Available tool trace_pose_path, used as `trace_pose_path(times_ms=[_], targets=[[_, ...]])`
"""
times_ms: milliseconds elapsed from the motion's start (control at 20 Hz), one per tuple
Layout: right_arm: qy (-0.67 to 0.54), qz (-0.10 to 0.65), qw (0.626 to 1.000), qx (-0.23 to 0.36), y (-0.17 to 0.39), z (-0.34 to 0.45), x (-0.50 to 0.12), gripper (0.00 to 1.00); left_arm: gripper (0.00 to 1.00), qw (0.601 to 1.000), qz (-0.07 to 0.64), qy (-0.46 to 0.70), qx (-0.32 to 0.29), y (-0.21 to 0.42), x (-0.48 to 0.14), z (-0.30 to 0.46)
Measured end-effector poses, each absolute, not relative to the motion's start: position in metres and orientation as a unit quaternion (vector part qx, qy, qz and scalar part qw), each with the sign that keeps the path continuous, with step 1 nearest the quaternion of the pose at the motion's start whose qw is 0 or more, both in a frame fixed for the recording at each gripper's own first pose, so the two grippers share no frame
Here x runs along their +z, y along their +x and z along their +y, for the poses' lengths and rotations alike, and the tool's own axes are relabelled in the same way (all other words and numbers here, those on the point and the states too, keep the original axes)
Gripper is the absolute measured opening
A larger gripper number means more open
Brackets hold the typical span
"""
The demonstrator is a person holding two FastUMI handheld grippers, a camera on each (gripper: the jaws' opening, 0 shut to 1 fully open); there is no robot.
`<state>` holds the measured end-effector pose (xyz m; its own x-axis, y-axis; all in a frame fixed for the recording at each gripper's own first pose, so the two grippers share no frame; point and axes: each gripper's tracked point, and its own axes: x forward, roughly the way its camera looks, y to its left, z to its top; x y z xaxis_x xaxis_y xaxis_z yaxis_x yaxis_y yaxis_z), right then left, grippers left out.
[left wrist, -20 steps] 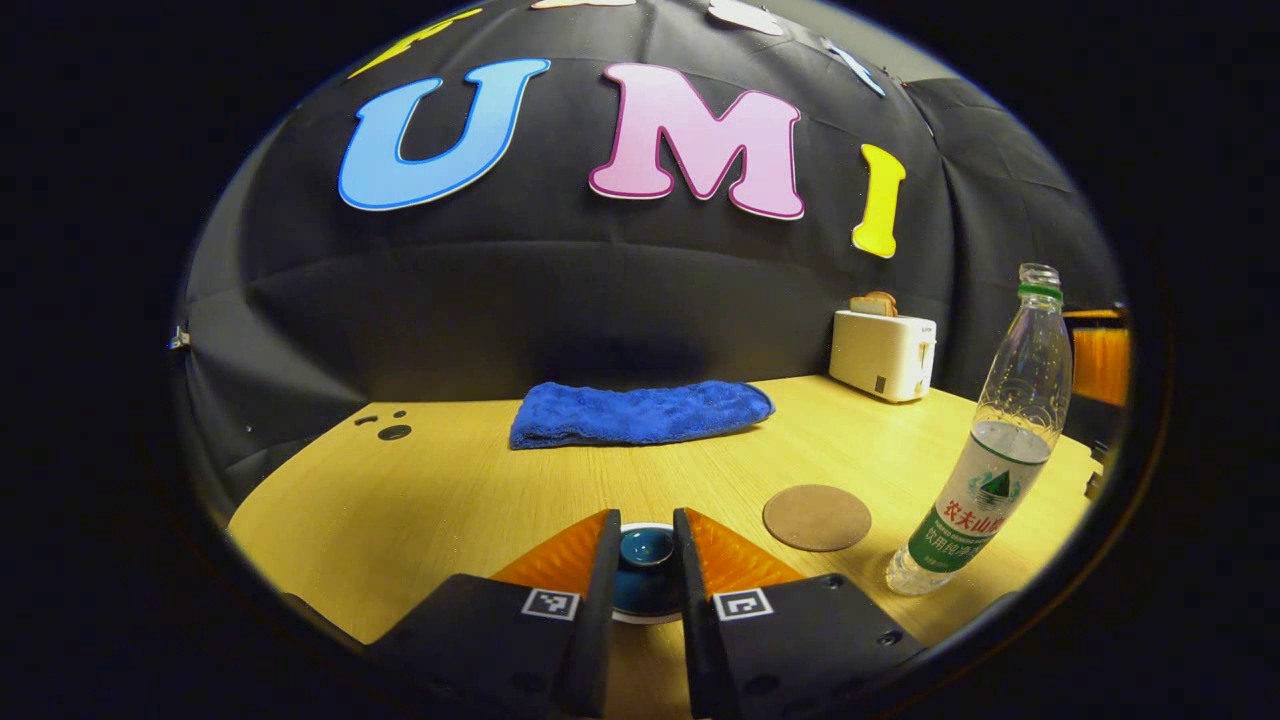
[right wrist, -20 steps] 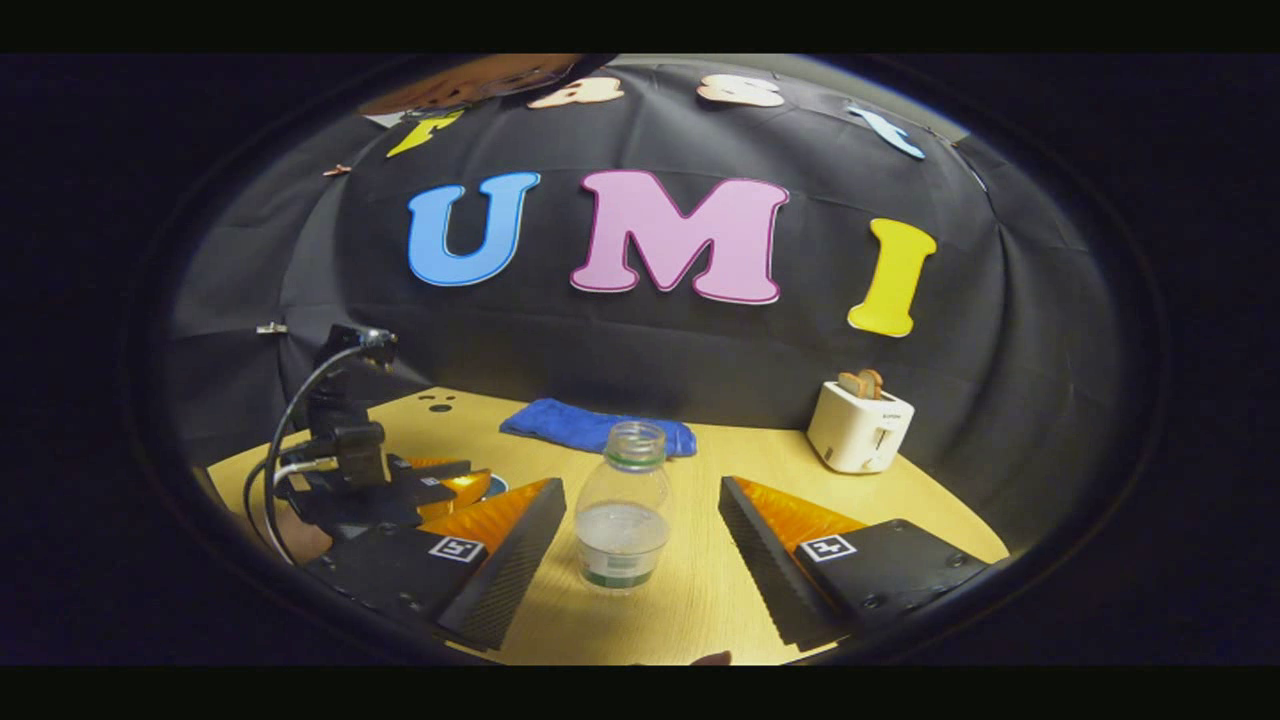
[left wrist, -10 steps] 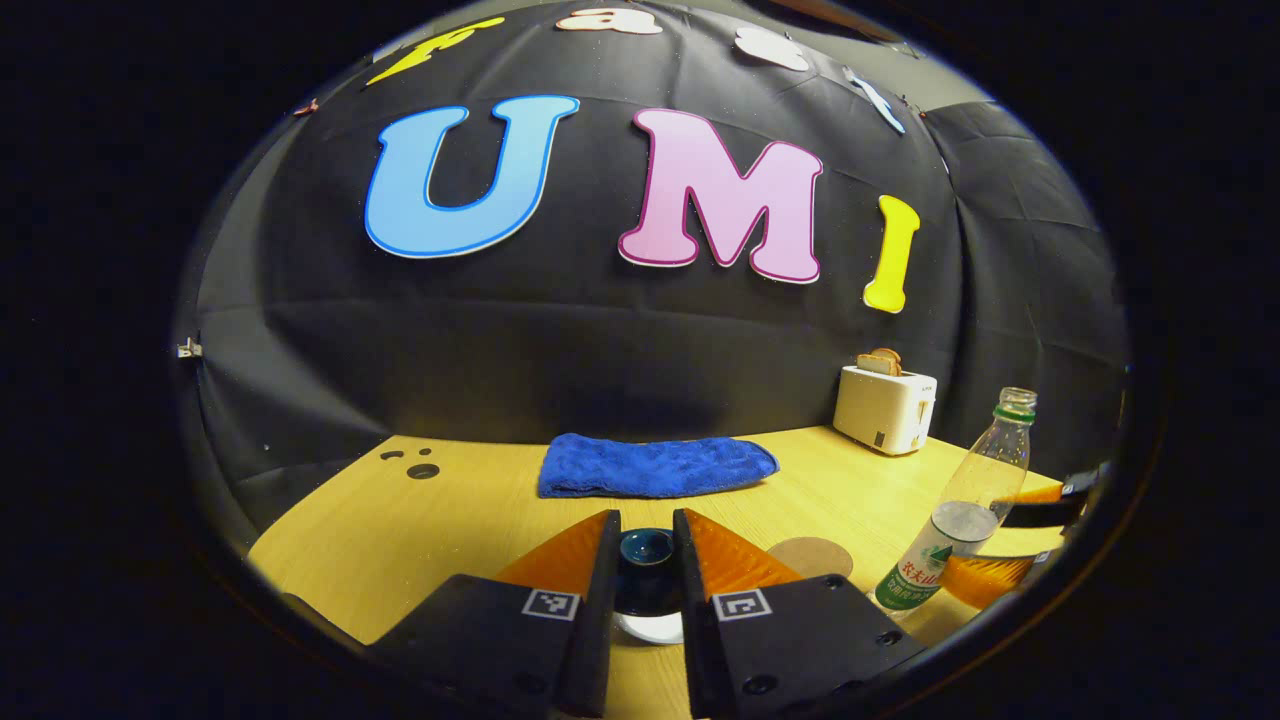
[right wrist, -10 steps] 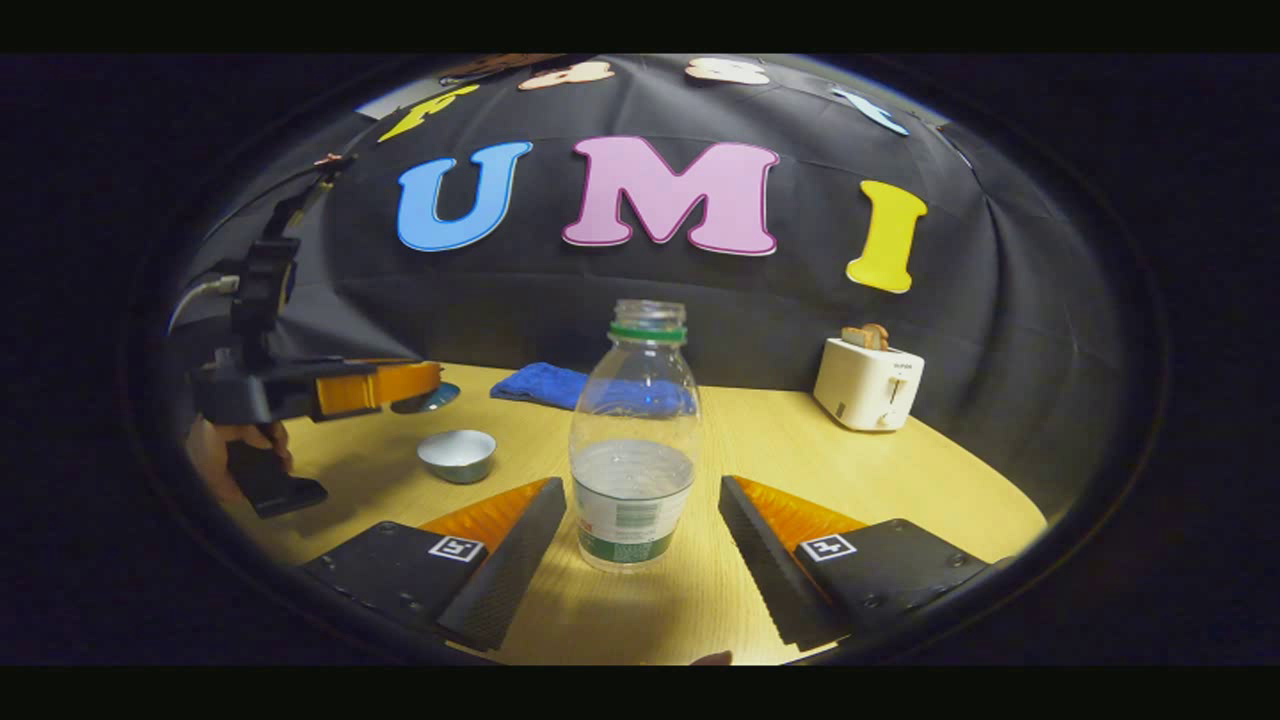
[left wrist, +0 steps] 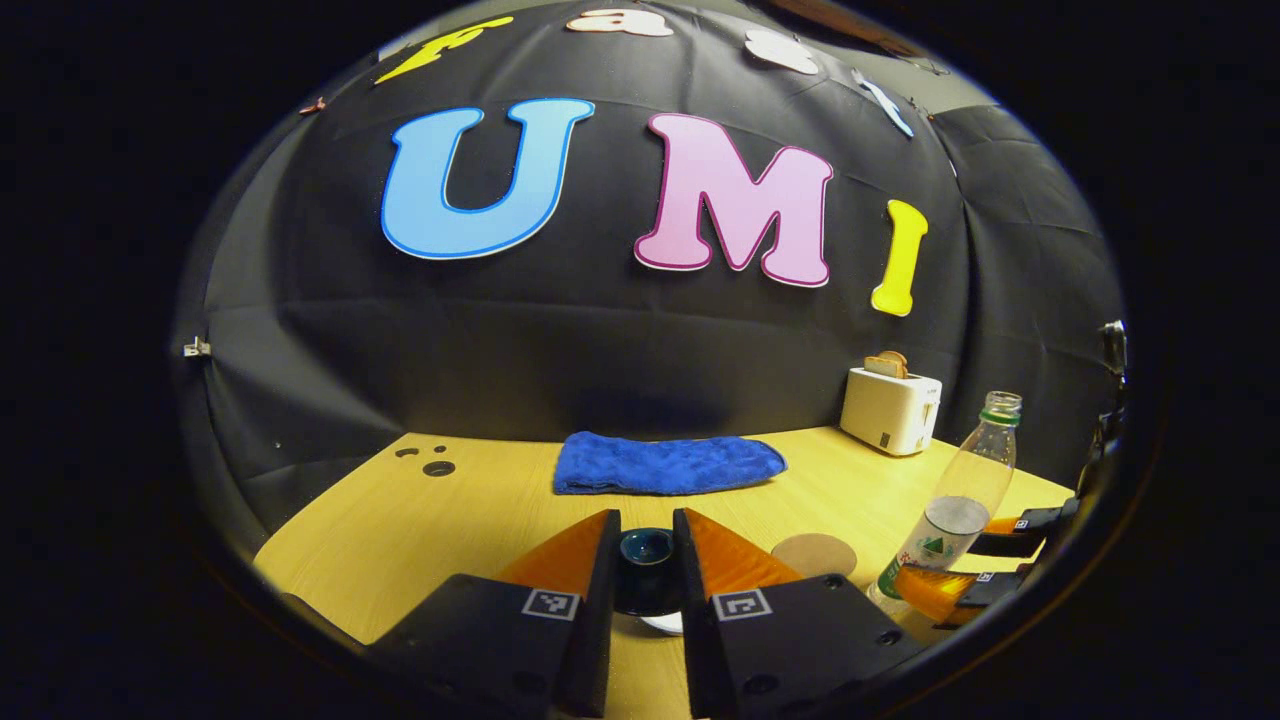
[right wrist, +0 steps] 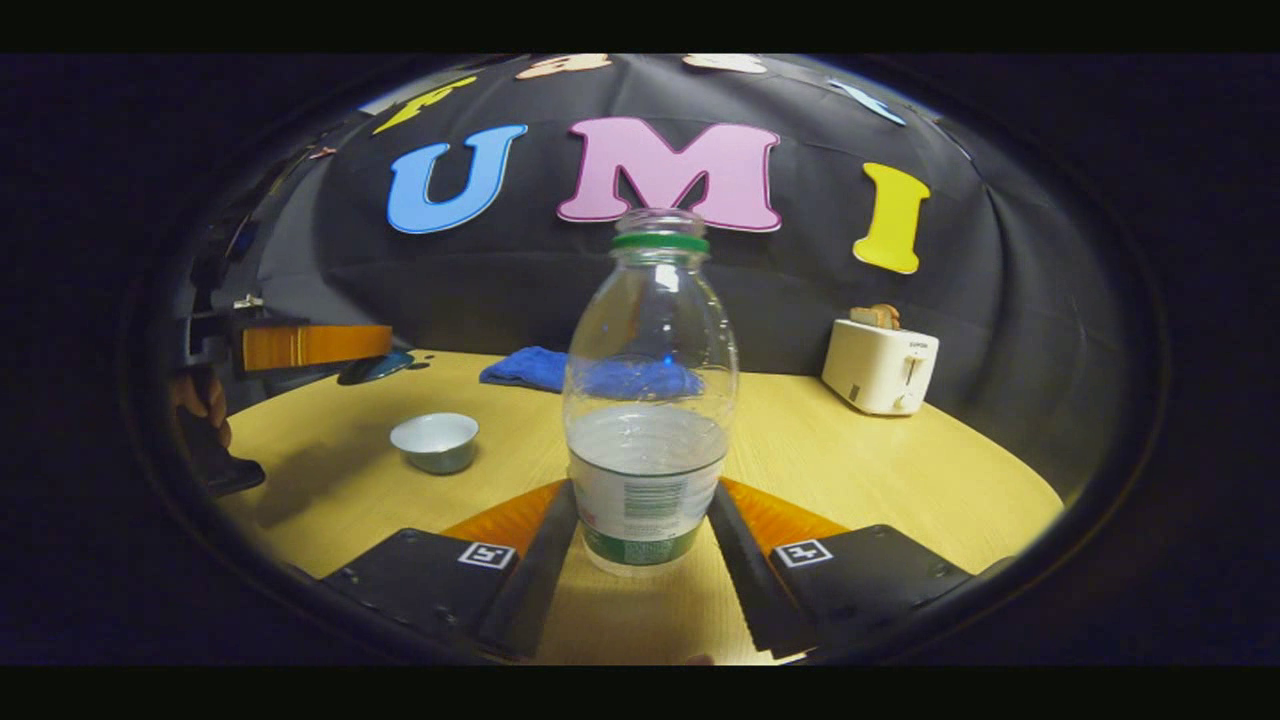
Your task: Open the teacup lid with one hand, grasp the water bottle and pour water into the teacup with the other hand; after pouring, place the water bottle on the coaster and then close the teacup lid.
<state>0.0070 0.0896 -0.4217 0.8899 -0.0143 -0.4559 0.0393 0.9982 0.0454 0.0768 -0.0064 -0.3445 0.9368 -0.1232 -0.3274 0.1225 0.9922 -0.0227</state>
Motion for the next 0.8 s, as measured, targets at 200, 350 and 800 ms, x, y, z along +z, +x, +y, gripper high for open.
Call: trace_pose_path(times_ms=[200, 350, 800], targets=[[-0.058, 0.224, 0.973, -0.011, 0.023, 0.083, -0.396, 0.76, 0.31, 0.985, 0.166, 0.004, -0.055, 0.073, -0.342, 0.005], [-0.158, 0.212, 0.964, -0.008, 0.041, 0.073, -0.377, 0.76, 0.38, 0.985, 0.166, 0.009, -0.044, 0.068, -0.339, 0.018], [-0.401, 0.196, 0.893, 0.057, 0.076, 0.091, -0.383, 0.74, 0.34, 0.987, 0.159, 0.012, -0.005, 0.052, -0.333, 0.057]])
